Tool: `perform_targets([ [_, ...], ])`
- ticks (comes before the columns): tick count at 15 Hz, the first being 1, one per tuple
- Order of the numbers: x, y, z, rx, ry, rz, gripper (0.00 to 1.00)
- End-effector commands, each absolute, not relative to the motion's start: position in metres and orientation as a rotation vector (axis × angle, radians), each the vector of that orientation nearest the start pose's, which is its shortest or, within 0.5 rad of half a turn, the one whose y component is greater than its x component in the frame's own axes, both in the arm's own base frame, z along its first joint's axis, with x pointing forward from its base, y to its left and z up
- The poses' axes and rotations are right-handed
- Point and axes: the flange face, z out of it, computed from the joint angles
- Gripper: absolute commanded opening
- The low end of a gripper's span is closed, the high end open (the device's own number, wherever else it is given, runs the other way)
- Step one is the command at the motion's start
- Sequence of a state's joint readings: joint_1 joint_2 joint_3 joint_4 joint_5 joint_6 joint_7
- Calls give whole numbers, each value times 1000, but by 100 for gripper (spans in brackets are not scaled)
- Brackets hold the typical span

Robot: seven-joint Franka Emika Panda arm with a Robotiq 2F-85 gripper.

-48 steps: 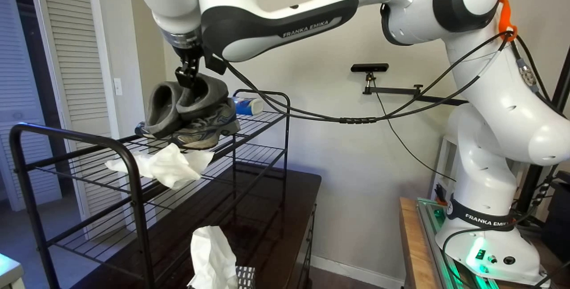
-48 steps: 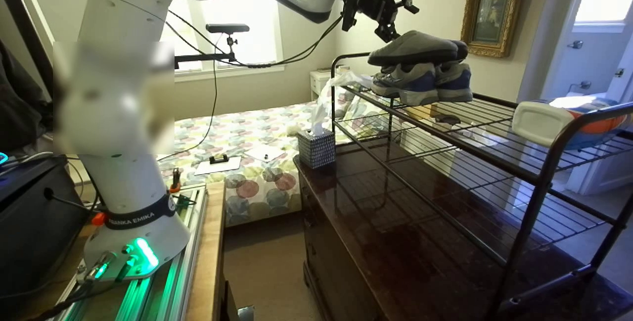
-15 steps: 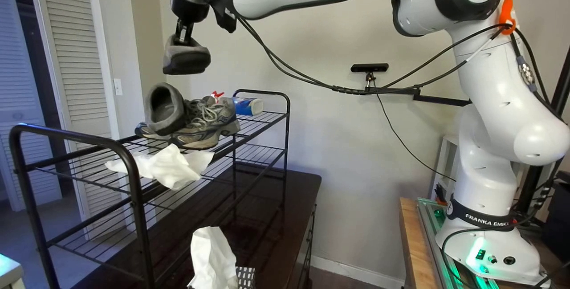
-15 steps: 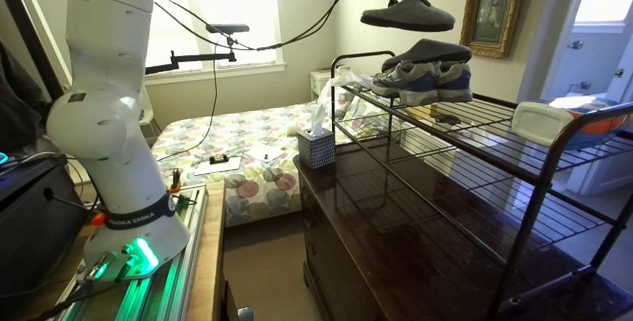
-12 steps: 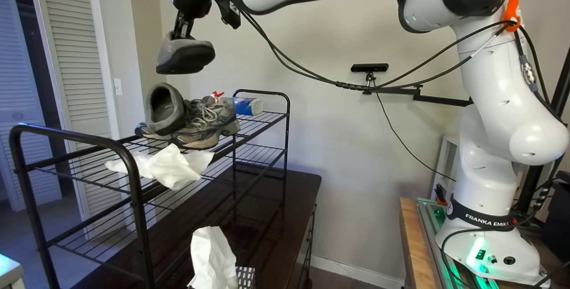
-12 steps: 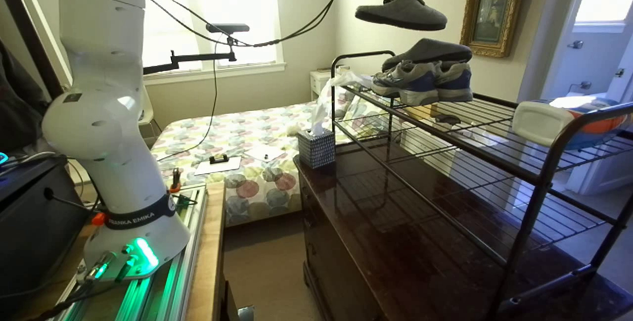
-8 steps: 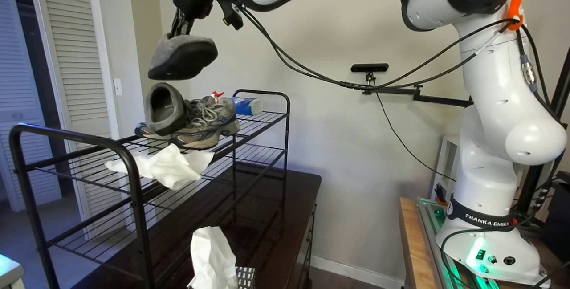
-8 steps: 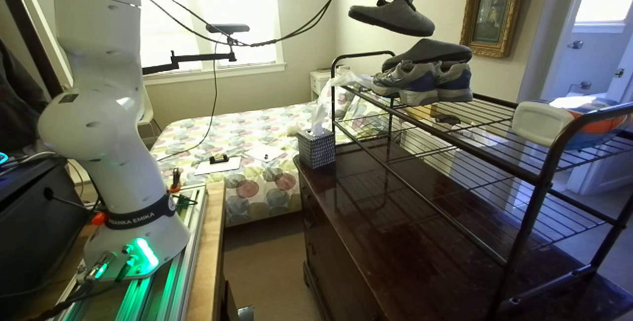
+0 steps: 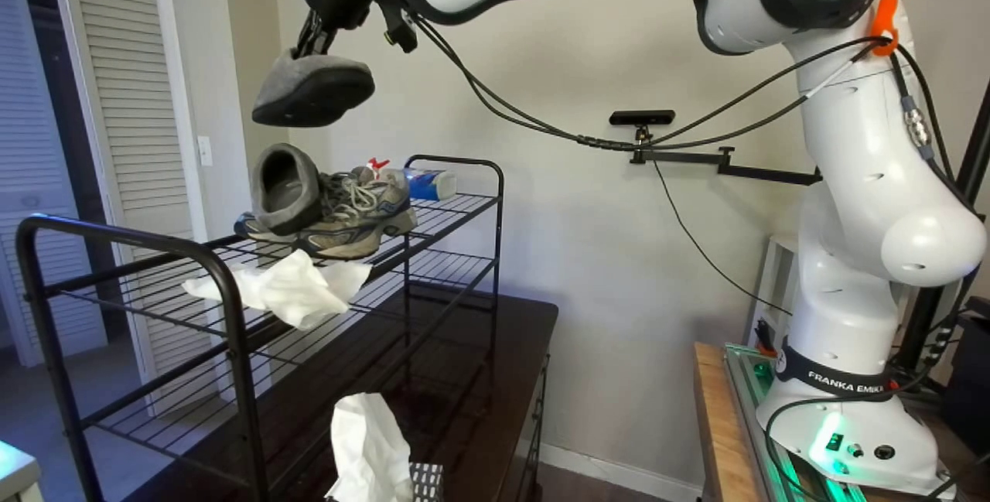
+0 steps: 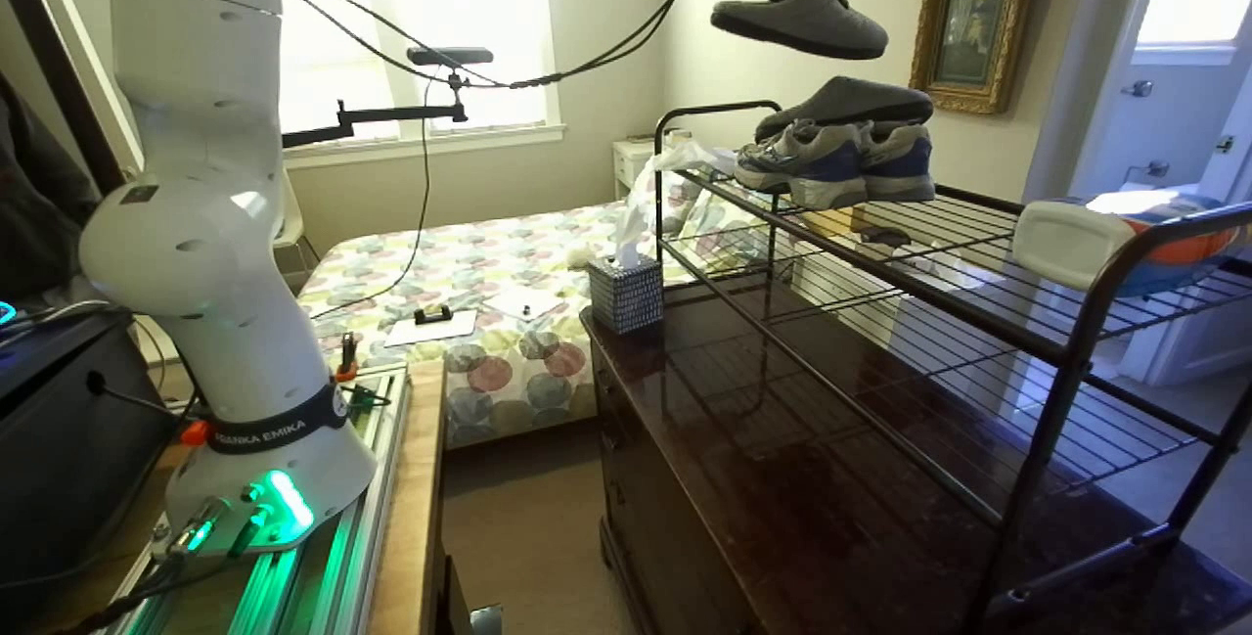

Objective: Put the right house slipper on the right side of the shoe rack.

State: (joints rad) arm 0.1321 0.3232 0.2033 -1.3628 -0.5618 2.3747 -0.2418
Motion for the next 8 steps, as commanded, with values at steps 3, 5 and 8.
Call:
perform_targets([
  [3,715,119,652,-2945,-1332,-1396,1],
  [5,729,86,647,-2979,-1405,-1383,1],
  [8,744,45,636,-3001,-1511,-1364,1],
])
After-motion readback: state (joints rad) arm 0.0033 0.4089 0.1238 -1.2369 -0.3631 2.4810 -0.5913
